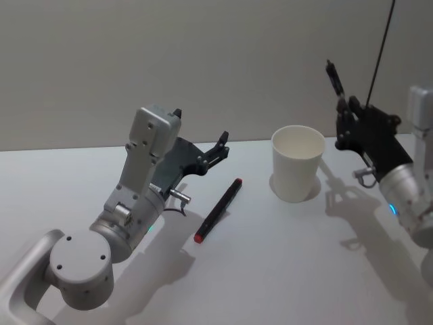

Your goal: Place the pen into the pen holder.

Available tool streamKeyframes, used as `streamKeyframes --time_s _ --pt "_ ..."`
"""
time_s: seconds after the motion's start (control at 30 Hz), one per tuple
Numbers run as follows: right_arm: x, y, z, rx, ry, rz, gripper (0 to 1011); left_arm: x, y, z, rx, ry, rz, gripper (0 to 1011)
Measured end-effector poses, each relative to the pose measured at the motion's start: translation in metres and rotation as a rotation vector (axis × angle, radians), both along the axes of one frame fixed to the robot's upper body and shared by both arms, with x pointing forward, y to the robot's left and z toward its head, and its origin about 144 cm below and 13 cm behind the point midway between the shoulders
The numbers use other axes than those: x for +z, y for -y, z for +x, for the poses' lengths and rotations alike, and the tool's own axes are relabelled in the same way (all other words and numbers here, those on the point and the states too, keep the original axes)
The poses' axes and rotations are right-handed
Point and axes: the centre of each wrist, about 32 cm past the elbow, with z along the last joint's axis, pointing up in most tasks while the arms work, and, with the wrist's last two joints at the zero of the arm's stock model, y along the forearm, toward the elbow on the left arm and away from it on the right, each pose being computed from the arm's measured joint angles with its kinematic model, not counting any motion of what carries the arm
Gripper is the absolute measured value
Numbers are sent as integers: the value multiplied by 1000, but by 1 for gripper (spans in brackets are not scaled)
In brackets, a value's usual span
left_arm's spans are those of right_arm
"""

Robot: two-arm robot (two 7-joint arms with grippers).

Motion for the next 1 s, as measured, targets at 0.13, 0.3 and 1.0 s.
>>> streamKeyframes --time_s 0.13,0.3,1.0 --pt "-1 -1 14 36 39 -12 123 0 0 0 0 0 0 1003" --pt "-4 -4 26 67 61 -24 123 0 0 0 0 0 0 1003" --pt "-26 -18 62 172 94 -50 123 0 0 0 0 0 0 1002"
